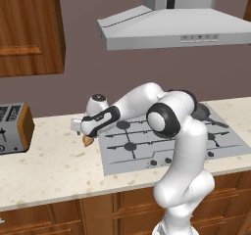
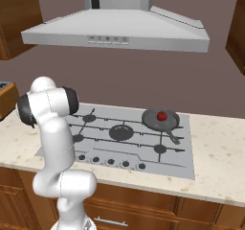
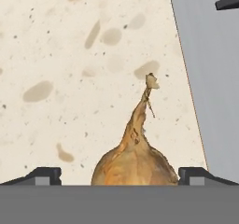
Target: Place the pan on the rear right burner on the stove. Then place the tomato and the onion in the pan and turn on the rear right burner.
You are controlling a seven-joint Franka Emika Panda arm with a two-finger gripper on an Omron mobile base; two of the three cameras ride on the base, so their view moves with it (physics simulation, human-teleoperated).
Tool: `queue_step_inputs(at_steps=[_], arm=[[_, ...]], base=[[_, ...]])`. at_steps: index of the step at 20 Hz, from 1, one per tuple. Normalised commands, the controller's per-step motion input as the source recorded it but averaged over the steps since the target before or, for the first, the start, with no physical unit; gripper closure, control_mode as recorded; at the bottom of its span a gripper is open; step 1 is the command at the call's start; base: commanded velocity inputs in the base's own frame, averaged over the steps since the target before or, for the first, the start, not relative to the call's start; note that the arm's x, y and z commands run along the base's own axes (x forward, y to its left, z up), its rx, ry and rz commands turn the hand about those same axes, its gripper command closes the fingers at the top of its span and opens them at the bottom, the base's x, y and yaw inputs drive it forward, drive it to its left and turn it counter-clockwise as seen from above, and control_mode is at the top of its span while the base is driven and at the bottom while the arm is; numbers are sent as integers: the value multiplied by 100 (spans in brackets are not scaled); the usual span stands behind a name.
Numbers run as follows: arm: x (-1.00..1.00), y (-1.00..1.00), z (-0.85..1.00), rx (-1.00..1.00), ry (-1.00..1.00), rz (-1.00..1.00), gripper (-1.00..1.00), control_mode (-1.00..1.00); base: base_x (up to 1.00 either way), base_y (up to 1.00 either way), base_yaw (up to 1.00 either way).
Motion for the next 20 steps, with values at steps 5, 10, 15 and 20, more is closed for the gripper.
queue_step_inputs(at_steps=[5,10,15,20], arm=[[-15,-1,0,2,0,0,-100,-100],[-20,-9,-1,1,0,0,-100,-100],[-3,-8,-18,0,3,0,-100,-100],[31,0,-23,0,6,-8,-100,-100]], base=[[0,0,0],[0,0,0],[0,0,0],[0,0,0]])
